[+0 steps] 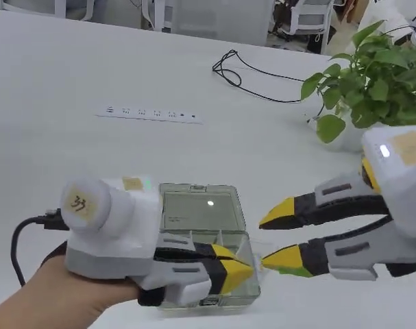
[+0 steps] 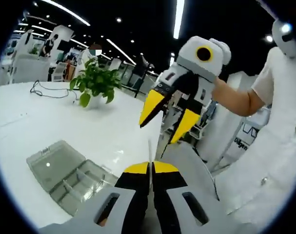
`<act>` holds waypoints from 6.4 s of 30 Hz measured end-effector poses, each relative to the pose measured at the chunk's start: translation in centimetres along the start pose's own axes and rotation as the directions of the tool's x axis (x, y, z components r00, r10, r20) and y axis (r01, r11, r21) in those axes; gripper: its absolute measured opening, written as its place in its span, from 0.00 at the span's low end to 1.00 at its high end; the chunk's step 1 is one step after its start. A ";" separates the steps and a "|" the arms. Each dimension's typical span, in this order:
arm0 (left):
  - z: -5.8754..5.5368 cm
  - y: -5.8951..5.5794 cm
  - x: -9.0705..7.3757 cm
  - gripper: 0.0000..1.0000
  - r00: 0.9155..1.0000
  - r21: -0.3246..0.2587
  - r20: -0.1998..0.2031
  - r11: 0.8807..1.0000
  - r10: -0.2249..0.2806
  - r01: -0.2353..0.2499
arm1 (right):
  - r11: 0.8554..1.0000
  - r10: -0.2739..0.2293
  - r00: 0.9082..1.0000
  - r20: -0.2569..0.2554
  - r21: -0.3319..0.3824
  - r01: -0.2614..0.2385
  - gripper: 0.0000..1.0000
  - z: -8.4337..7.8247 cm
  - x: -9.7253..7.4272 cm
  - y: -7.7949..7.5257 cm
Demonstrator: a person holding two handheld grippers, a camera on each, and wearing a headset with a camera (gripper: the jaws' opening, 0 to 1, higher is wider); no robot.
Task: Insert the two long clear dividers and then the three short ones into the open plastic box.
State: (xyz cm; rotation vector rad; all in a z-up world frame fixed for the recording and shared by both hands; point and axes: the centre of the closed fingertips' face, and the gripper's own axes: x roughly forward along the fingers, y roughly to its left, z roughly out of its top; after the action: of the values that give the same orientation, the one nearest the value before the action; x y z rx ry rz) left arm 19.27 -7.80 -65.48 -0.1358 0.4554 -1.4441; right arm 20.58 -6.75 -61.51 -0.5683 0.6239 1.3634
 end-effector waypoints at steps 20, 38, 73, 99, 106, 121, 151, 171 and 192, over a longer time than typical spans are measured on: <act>0.5 -1.3 -1.6 0.00 1.000 0.224 0.013 0.974 -0.028 0.024 | 0.950 0.309 0.948 -0.075 -0.014 -0.311 0.04 0.0 1.9 2.7; -0.2 -0.9 -2.0 0.00 1.000 0.188 0.020 0.982 -0.016 0.012 | 0.947 0.316 0.945 -0.088 -0.033 -0.320 0.03 0.1 2.9 2.9; -2.1 1.9 -5.1 0.24 0.992 0.124 0.015 0.984 0.127 -0.128 | 0.973 0.227 0.971 -0.071 -0.026 -0.230 0.03 0.5 3.2 0.8; -5.9 6.2 -8.0 0.70 0.960 0.087 -0.057 0.959 0.274 -0.268 | 0.989 0.149 0.988 -0.052 0.004 -0.149 0.03 0.3 7.6 -3.6; -6.7 7.4 -8.3 0.86 0.950 0.091 -0.066 0.950 0.305 -0.298 | 0.990 0.141 0.989 -0.053 0.020 -0.140 0.03 -0.7 9.7 -4.7; -7.9 8.6 -8.0 1.00 0.947 0.086 -0.089 0.949 0.309 -0.302 | 0.990 0.133 0.989 -0.059 0.057 -0.130 0.03 -3.6 13.2 -6.1; -8.2 9.0 -7.5 1.00 0.949 0.064 -0.081 0.952 0.304 -0.300 | 0.992 0.125 0.988 -0.093 -0.014 -0.127 0.02 -5.3 15.7 -5.7; -8.4 8.9 -7.3 1.00 0.951 0.063 -0.089 0.955 0.295 -0.290 | 0.990 0.128 0.979 -0.156 -0.037 -0.135 0.02 -6.5 18.1 -5.4; -8.7 9.0 -7.2 1.00 0.952 0.055 -0.099 0.957 0.290 -0.286 | 0.986 0.118 0.957 -0.266 -0.082 -0.144 0.02 -8.3 20.1 -5.0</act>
State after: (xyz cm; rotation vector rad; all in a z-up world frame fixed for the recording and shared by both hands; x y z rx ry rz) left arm 23.85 2.01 -75.08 0.0394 0.5104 -1.1749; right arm 26.81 1.07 -81.48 -0.8085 0.8211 1.4630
